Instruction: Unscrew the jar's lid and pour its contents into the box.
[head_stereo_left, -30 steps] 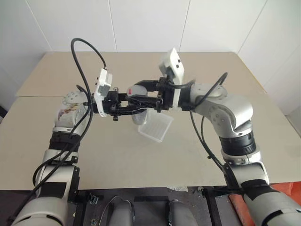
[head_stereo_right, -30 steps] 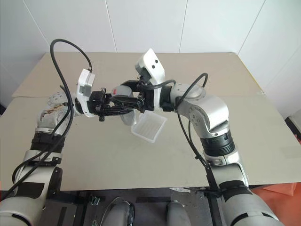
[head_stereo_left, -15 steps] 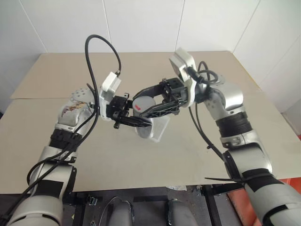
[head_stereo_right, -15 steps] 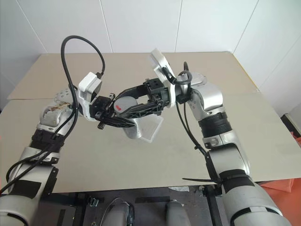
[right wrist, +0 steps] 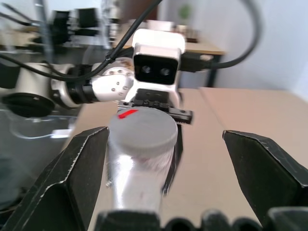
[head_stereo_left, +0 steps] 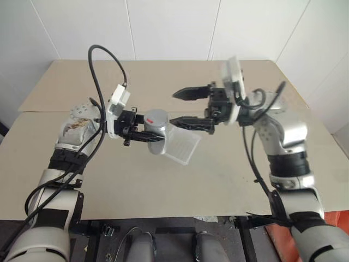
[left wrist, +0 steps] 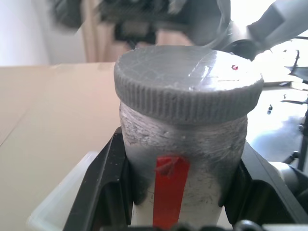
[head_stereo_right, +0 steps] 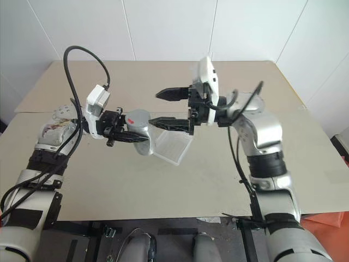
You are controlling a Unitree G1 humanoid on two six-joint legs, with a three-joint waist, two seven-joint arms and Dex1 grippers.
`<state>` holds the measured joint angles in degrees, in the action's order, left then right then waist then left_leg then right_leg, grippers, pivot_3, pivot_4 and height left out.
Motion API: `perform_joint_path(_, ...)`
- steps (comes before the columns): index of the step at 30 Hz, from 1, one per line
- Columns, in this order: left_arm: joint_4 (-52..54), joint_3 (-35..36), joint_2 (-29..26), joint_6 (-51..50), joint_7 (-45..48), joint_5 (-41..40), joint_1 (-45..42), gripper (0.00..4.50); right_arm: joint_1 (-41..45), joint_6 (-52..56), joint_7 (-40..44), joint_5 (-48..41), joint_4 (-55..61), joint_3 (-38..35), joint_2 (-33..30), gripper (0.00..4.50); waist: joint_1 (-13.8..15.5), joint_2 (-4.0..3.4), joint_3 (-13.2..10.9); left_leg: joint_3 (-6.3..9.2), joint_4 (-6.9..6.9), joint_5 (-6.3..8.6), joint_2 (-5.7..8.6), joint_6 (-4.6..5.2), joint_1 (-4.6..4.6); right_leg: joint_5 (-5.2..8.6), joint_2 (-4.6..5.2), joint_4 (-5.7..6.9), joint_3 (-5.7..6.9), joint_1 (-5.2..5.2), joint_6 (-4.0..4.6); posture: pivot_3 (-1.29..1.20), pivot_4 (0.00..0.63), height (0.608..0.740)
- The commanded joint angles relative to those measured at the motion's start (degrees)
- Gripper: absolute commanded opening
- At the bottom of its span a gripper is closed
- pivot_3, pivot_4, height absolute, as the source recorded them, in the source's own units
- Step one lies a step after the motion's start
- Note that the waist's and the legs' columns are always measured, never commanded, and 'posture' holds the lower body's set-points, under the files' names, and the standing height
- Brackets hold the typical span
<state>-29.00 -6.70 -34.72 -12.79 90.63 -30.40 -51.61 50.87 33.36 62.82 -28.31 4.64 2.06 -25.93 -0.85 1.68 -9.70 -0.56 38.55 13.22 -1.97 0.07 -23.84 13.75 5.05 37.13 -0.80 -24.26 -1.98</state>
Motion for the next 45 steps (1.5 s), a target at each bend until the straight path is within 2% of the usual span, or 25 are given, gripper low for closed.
perform_joint_path(1, -1.71, 2.22, 2.13, 1.94, -1.92, 1.56, -3.19, 1.95, -0.29, 5.05, -8.4, -0.56, 9.42, 0.09, 0.97, 4.44, -0.02, 0.0, 0.0, 0.0, 0.02, 0.0, 0.0, 0.0, 0.0, 0.0, 0.0, 0.0, 0.0, 0.0, 0.0, 0.0, 0.15, 0.74)
perform_joint_path(4, -2.89, 2.71, 4.13, 2.59, -2.65, 2.63, -3.83, 1.95, 0.22, 9.48, -16.25, 1.27, 12.42, 2.69, 4.2, 4.44, -0.18, 0.0, 0.0, 0.01, 0.03, 0.0, -0.01, 0.0, 0.0, 0.0, -0.01, 0.01, 0.0, 0.0, 0.0, 0.0, 0.15, 0.74)
perform_joint_path(7, -2.24, 3.06, 5.6, 2.23, -2.56, 2.52, -3.74, 1.95, 0.55, 10.82, -20.68, 3.43, 12.46, 5.56, 6.62, 4.44, -0.23, 0.0, 0.0, 0.01, 0.03, 0.0, 0.0, 0.0, 0.0, 0.0, -0.02, 0.01, -0.01, 0.0, 0.0, 0.0, 0.15, 0.74)
perform_joint_path(14, -1.34, 3.5, 6.38, 1.93, -1.35, 2.91, -3.97, 1.95, 2.59, 9.03, -23.8, 6.38, 6.17, 7.33, 8.96, 4.44, -0.07, 0.0, 0.0, 0.02, 0.07, 0.0, 0.01, 0.0, -0.04, 0.0, 0.0, 0.01, 0.01, 0.01, 0.0, 0.0, 0.15, 0.74)
perform_joint_path(22, 0.21, 4.18, 5.49, 1.47, -0.6, 2.8, -2.54, 1.95, 2.14, 7.21, -22.04, 5.55, 2.32, 4.26, 6.99, 4.44, -0.13, 0.0, 0.0, 0.02, 0.08, 0.0, 0.0, 0.0, -0.04, 0.0, -0.01, 0.01, 0.01, 0.02, 0.0, 0.0, 0.15, 0.74)
perform_joint_path(30, 1.97, 4.9, 3.08, 0.67, 0.47, 2.37, -0.44, 1.95, -0.17, 4.93, -18.52, 3.16, 0.52, 0.14, 0.43, 4.44, -0.13, 0.0, 0.0, 0.03, 0.07, 0.0, 0.0, 0.01, -0.04, 0.0, -0.01, 0.0, 0.01, 0.02, 0.0, 0.0, 0.15, 0.74)
perform_joint_path(39, 4.38, 6.11, 1.59, -0.83, 0.66, 2.4, 1.57, 1.95, -3.6, 4.16, -15.15, 0.33, 2.18, -3.58, -5.77, 4.44, -0.01, 0.0, 0.0, 0.02, 0.08, 0.01, 0.0, 0.01, -0.04, 0.0, 0.0, -0.06, 0.02, 0.04, -0.01, 0.0, 0.15, 0.74)
perform_joint_path(45, 3.26, 5.92, 2.76, -0.32, -0.37, 3.29, 1.0, 1.95, -3.43, 6.18, -14.1, -2.91, 7.8, -3.37, -5.45, 4.44, -0.28, 0.0, 0.0, 0.02, 0.08, 0.01, 0.0, 0.01, -0.04, 0.01, 0.0, -0.05, -0.01, 0.01, -0.01, 0.0, 0.15, 0.74)
